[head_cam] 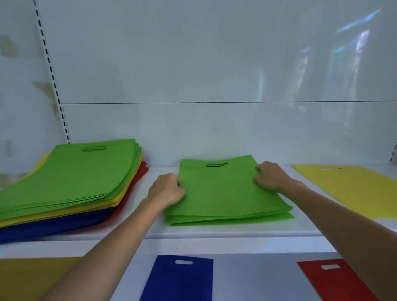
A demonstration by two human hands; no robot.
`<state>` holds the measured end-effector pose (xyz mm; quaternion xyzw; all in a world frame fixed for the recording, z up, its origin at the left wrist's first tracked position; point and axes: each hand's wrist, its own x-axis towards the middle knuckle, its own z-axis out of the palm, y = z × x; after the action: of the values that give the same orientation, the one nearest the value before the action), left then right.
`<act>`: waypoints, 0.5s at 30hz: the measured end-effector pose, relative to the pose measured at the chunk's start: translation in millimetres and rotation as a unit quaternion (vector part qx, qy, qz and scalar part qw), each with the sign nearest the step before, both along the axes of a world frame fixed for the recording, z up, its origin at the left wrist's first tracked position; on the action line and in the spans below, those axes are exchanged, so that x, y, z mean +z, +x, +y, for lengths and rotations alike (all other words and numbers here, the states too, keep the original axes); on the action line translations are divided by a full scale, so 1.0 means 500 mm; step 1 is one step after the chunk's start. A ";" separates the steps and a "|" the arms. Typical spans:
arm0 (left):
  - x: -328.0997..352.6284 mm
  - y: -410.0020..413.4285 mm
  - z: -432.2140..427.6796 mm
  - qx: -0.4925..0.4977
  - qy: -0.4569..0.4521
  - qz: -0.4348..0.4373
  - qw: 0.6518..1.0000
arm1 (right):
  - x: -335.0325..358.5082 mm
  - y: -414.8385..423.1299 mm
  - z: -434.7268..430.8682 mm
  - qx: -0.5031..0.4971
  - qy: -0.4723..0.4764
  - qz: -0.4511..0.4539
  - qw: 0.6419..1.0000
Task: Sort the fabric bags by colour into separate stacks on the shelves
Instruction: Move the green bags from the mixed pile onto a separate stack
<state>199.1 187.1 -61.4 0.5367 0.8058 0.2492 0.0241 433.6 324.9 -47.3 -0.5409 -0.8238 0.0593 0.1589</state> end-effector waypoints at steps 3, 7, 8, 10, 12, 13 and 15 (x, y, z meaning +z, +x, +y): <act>-0.011 0.004 0.000 0.002 -0.028 0.007 1.000 | -0.023 0.001 0.010 -0.004 -0.039 -0.037 0.999; -0.017 -0.001 0.008 0.007 -0.036 -0.002 0.999 | -0.033 0.008 0.021 -0.004 -0.062 -0.059 0.996; -0.018 0.000 0.009 0.006 -0.037 -0.005 0.999 | -0.035 0.009 0.022 -0.002 -0.060 -0.071 0.996; -0.020 0.003 0.007 0.002 -0.039 -0.009 0.999 | -0.037 0.009 0.025 0.002 -0.060 -0.094 0.994; -0.016 -0.001 0.003 -0.004 -0.033 -0.011 0.999 | -0.035 0.007 0.028 -0.001 -0.064 -0.095 0.993; -0.009 -0.006 0.002 -0.006 -0.026 -0.007 1.000 | -0.032 0.005 0.030 -0.007 -0.062 -0.089 0.994; 0.019 -0.019 -0.006 -0.012 -0.009 0.010 1.000 | -0.015 -0.004 0.022 -0.027 -0.033 -0.066 0.997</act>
<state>189.3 184.3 -51.8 0.5486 0.8018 0.2357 0.0238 431.6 335.9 -55.0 -0.5704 -0.8153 0.0465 0.0879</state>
